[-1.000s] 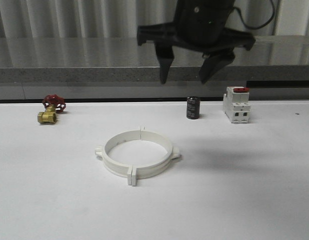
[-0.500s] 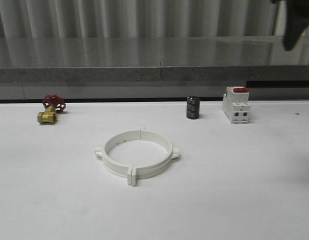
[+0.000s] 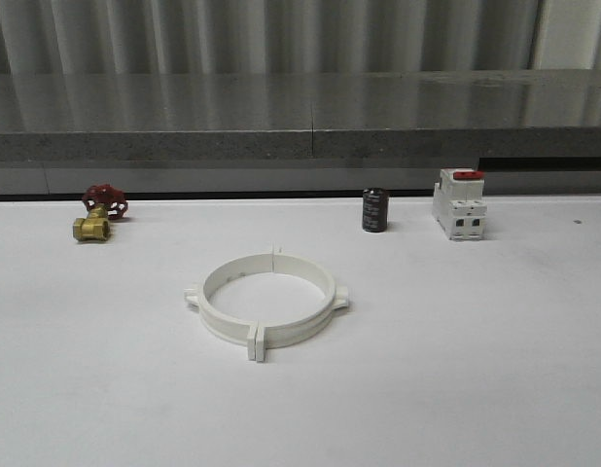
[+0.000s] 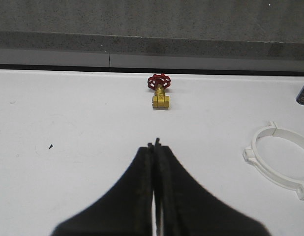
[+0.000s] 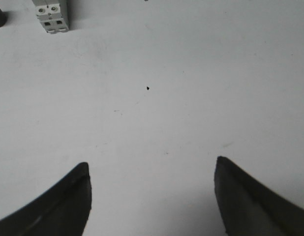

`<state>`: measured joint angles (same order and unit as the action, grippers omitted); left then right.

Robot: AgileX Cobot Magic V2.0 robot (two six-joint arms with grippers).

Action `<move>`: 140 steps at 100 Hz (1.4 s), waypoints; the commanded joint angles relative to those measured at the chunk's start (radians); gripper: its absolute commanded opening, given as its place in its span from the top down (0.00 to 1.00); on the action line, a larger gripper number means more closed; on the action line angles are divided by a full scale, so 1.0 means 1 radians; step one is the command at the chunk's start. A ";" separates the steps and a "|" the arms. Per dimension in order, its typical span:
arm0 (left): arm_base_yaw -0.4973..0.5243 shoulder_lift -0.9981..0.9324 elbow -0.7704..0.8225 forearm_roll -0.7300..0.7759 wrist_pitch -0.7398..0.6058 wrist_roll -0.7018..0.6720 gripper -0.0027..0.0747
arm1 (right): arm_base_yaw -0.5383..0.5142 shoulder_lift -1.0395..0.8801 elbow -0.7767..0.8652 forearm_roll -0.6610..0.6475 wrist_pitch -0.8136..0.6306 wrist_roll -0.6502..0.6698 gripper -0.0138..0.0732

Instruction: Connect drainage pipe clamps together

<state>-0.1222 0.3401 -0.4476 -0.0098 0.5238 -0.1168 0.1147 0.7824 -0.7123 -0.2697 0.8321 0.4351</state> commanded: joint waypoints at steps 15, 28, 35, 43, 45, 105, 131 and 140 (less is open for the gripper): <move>-0.008 0.005 -0.028 0.001 -0.076 0.001 0.99 | -0.008 -0.189 0.062 -0.026 -0.023 -0.025 0.38; -0.008 0.005 -0.028 0.001 -0.076 0.001 0.99 | -0.008 -0.247 0.069 -0.027 -0.011 -0.025 0.67; -0.008 0.005 -0.028 0.001 -0.076 0.001 0.99 | -0.008 -0.257 0.069 -0.028 -0.009 -0.025 0.83; -0.008 0.005 -0.028 0.001 -0.076 0.001 0.99 | -0.008 -0.258 0.069 -0.028 -0.009 -0.025 0.91; -0.008 0.005 -0.028 0.001 -0.076 0.001 0.99 | -0.008 -0.258 0.069 -0.028 -0.006 -0.025 0.92; -0.008 0.005 -0.028 0.001 -0.076 0.001 0.99 | -0.008 -0.258 0.069 -0.028 -0.002 -0.025 0.92; -0.008 0.005 -0.028 0.001 -0.076 0.001 0.99 | -0.008 -0.295 0.092 -0.033 -0.075 -0.044 0.92; -0.008 0.005 -0.028 0.001 -0.076 0.001 0.99 | -0.008 -0.354 0.142 -0.017 -0.170 -0.084 0.92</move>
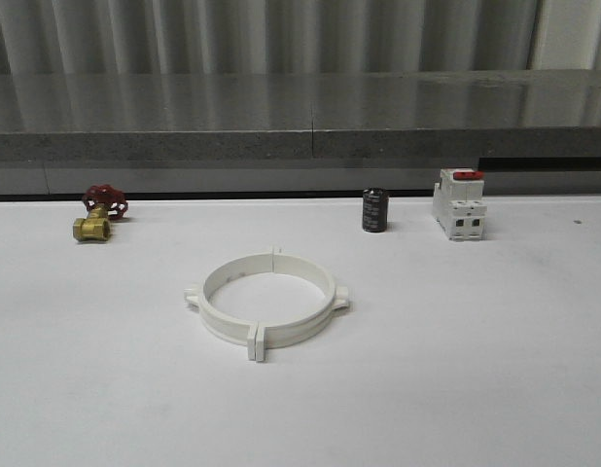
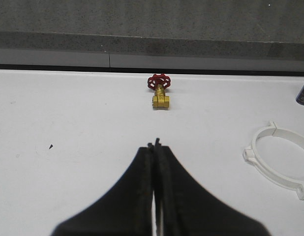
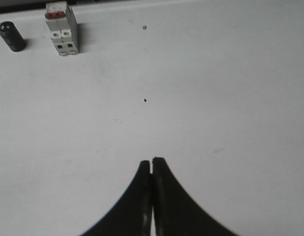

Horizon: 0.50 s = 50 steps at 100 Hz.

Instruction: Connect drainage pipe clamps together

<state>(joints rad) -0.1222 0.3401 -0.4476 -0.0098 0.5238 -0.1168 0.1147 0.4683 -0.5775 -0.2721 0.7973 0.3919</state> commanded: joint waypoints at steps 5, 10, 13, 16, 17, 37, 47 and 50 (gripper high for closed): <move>-0.008 0.005 -0.028 0.001 -0.076 0.001 0.99 | -0.008 -0.076 0.039 0.012 -0.178 -0.080 0.92; -0.008 0.005 -0.028 0.001 -0.076 0.001 0.99 | -0.013 -0.115 0.074 0.053 -0.219 -0.132 0.92; -0.008 0.005 -0.028 0.001 -0.076 0.001 0.99 | -0.019 -0.139 0.095 0.084 -0.240 -0.178 0.92; -0.008 0.005 -0.028 0.001 -0.076 0.001 0.99 | -0.027 -0.167 0.123 0.113 -0.265 -0.217 0.92; -0.008 0.005 -0.028 0.001 -0.076 0.001 0.99 | -0.031 -0.173 0.129 0.128 -0.270 -0.227 0.92; -0.008 0.005 -0.028 0.001 -0.076 0.001 0.99 | -0.101 -0.322 0.313 0.228 -0.457 -0.366 0.92; -0.008 0.005 -0.028 0.001 -0.076 0.001 0.99 | -0.104 -0.398 0.398 0.237 -0.553 -0.365 0.92; -0.008 0.005 -0.028 0.001 -0.076 0.001 0.99 | -0.104 -0.420 0.420 0.243 -0.574 -0.365 0.92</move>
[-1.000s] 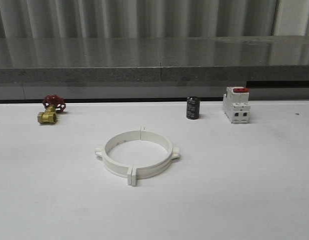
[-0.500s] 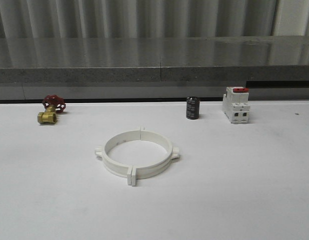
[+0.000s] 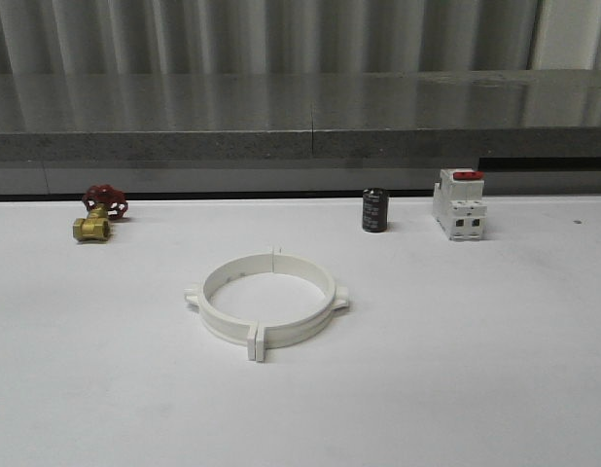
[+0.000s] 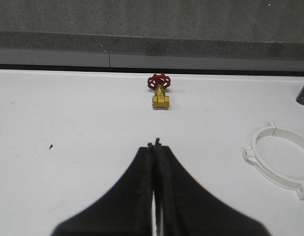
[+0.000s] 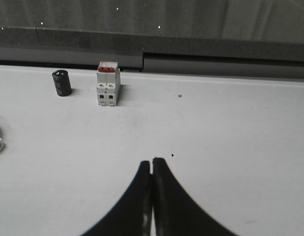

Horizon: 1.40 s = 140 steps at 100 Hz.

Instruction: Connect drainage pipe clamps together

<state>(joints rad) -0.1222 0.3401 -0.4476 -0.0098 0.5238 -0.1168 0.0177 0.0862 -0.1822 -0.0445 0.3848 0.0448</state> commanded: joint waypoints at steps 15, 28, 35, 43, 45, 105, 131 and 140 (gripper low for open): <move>-0.008 0.007 -0.028 0.001 -0.076 0.001 0.99 | -0.007 -0.117 0.118 0.036 -0.246 -0.016 0.92; -0.008 0.007 -0.028 0.001 -0.076 0.001 0.99 | -0.004 -0.116 0.169 0.044 -0.304 -0.007 0.92; -0.008 0.007 -0.028 0.001 -0.076 0.001 0.99 | 0.004 -0.116 0.191 0.044 -0.333 -0.007 0.92; -0.008 0.007 -0.028 0.001 -0.076 0.001 0.99 | 0.005 -0.116 0.194 0.044 -0.337 -0.007 0.92; -0.008 0.007 -0.028 0.001 -0.076 0.001 0.99 | 0.005 -0.116 0.194 0.044 -0.341 -0.007 0.92; -0.008 0.007 -0.028 0.001 -0.076 0.001 0.99 | 0.005 -0.116 0.194 0.044 -0.341 -0.007 0.92; -0.008 0.007 -0.028 0.001 -0.076 0.001 0.99 | 0.005 -0.116 0.194 0.044 -0.341 -0.007 0.92; -0.008 0.007 -0.028 0.001 -0.076 0.001 0.99 | 0.005 -0.116 0.194 0.044 -0.341 -0.007 0.92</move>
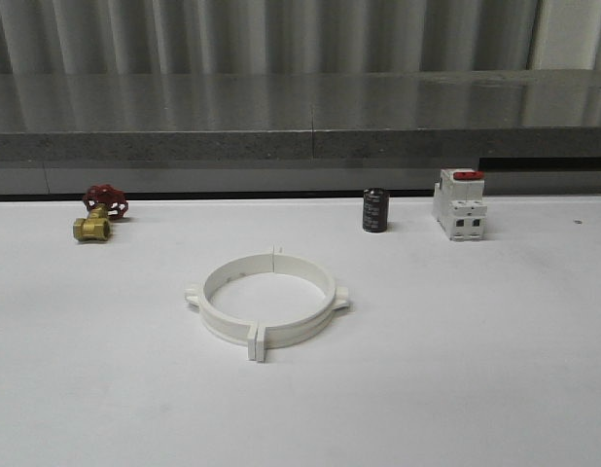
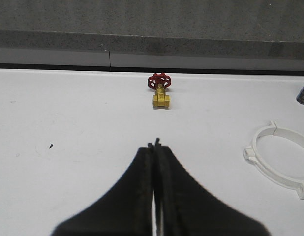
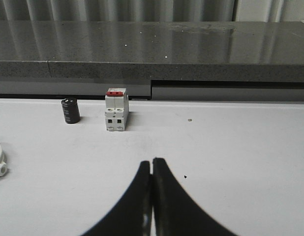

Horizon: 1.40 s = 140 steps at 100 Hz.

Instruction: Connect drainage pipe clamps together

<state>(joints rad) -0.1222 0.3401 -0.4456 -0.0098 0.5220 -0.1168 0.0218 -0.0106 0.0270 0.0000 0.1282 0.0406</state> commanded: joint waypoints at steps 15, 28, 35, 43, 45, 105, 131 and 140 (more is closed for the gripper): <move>-0.008 0.007 -0.030 0.010 -0.086 0.001 0.99 | 0.001 -0.020 -0.015 0.000 -0.085 -0.003 0.92; -0.006 0.007 -0.019 0.033 -0.157 0.001 0.99 | 0.001 -0.020 -0.015 0.000 -0.085 -0.003 0.92; 0.011 -0.005 0.011 0.033 -0.238 0.001 0.99 | 0.001 -0.020 -0.015 0.000 -0.085 -0.003 0.92; 0.044 -0.033 0.060 0.033 -0.342 0.001 0.99 | 0.001 -0.020 -0.015 0.000 -0.085 -0.003 0.92; 0.053 -0.042 0.076 0.033 -0.363 0.001 0.99 | 0.001 -0.020 -0.015 0.000 -0.085 -0.003 0.92; 0.117 -0.379 0.430 0.059 -0.480 -0.003 0.99 | 0.001 -0.020 -0.015 0.000 -0.085 -0.003 0.92; 0.117 -0.377 0.476 0.074 -0.544 -0.011 0.99 | 0.001 -0.020 -0.015 0.000 -0.084 -0.003 0.92; 0.117 -0.377 0.476 0.074 -0.547 -0.011 0.99 | 0.001 -0.020 -0.015 0.000 -0.084 -0.003 0.92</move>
<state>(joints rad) -0.0065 -0.0059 -0.0052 0.0603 0.0689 -0.1168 0.0218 -0.0106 0.0270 0.0000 0.1282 0.0406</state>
